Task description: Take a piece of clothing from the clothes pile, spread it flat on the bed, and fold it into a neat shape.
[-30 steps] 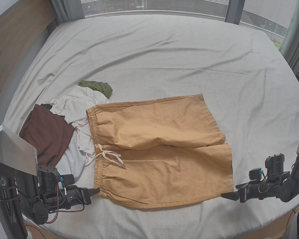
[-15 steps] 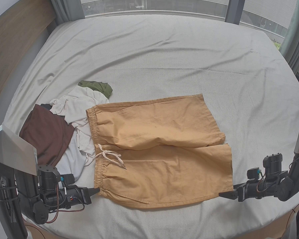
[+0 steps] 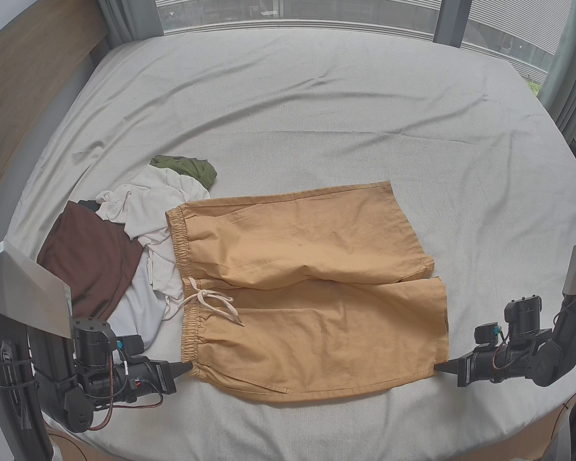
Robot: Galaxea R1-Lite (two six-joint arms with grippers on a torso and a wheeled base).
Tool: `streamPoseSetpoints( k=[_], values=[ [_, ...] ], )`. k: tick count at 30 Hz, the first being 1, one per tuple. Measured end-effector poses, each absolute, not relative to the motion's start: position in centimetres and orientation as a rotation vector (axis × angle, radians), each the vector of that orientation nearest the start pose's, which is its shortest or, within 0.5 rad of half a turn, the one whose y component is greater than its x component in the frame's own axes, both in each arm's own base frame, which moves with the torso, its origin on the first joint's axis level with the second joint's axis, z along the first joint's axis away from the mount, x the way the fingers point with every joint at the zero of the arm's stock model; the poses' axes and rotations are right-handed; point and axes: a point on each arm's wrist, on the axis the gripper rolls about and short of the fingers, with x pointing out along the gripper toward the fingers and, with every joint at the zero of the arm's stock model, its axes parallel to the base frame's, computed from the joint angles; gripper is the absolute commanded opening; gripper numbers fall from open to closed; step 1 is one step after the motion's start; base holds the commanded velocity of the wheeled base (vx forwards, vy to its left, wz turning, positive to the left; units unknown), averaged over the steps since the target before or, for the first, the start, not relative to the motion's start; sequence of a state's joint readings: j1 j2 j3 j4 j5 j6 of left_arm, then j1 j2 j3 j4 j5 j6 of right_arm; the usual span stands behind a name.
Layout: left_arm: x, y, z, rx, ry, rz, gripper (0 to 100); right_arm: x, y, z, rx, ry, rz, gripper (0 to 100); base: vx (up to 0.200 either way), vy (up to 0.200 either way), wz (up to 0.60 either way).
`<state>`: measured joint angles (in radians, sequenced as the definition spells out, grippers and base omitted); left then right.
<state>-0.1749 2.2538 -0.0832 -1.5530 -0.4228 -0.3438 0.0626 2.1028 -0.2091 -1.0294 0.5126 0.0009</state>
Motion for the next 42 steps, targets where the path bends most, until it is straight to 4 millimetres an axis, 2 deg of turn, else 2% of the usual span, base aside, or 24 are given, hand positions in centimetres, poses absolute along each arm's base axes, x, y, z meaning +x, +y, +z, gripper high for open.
streamPoseSetpoints(
  k=[11,22,31,35,42],
  values=[
    [21.7,-4.6,-1.0,-0.376,0.744,-0.514,0,21.6,3.3,-0.3,0.186,0.930,0.572,0,0.000,0.000,0.00],
    [21.6,-2.9,-1.3,-0.330,0.736,-0.498,0,20.2,3.4,1.1,0.155,0.940,0.596,0,0.000,0.000,0.00],
    [21.6,-2.6,0.2,-0.374,0.677,-0.564,0,19.4,3.8,2.3,0.131,0.919,0.628,0,0.000,0.000,0.00],
    [21.8,-2.6,1.1,-0.392,0.636,-0.578,0,19.8,4.1,3.3,0.141,0.864,0.675,0,0.000,0.000,0.00],
    [22.9,-2.9,3.2,-0.436,0.543,-0.605,0,21.7,4.2,5.8,0.191,0.718,0.690,0,0.000,0.000,0.00]
  ],
)
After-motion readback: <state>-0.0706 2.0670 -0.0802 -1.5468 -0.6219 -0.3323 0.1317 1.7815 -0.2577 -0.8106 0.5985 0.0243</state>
